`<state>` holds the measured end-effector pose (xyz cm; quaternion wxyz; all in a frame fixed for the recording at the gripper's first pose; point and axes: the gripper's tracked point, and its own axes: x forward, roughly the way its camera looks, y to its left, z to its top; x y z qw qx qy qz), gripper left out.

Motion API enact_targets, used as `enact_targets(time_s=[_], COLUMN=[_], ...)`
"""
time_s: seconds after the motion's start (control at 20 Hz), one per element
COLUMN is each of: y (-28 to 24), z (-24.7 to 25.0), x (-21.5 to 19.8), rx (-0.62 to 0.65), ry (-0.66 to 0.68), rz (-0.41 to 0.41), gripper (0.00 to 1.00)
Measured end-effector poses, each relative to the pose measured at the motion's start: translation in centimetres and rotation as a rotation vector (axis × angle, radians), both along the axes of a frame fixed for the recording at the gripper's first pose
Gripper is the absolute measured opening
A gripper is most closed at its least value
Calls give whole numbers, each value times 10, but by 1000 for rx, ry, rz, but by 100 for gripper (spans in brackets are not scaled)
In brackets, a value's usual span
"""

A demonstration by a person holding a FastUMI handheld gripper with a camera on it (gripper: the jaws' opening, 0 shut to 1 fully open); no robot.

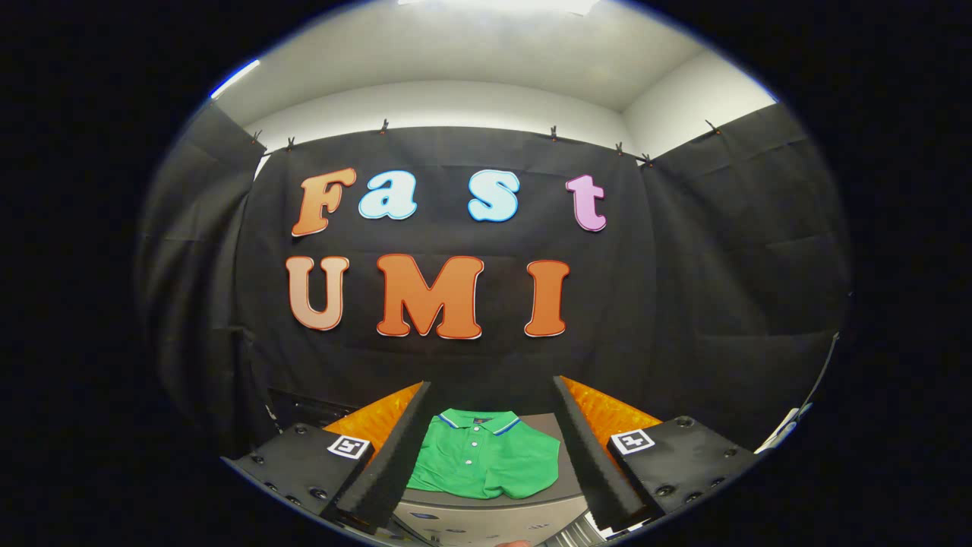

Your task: Put the clothes into the washing machine and then close the washing machine lid.

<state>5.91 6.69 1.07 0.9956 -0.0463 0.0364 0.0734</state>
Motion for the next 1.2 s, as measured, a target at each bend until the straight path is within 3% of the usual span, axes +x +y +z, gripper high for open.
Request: enact_targets(time_s=[0.25,0.65,0.8,1.2], y=[32,53,55,45], z=[-22,-127,-170,-248], x=[71,175,197,201], rx=[5,98,125,6], ry=[136,542,676,981], rz=[48,28,-5,-52], gripper=[98,99,99,99])
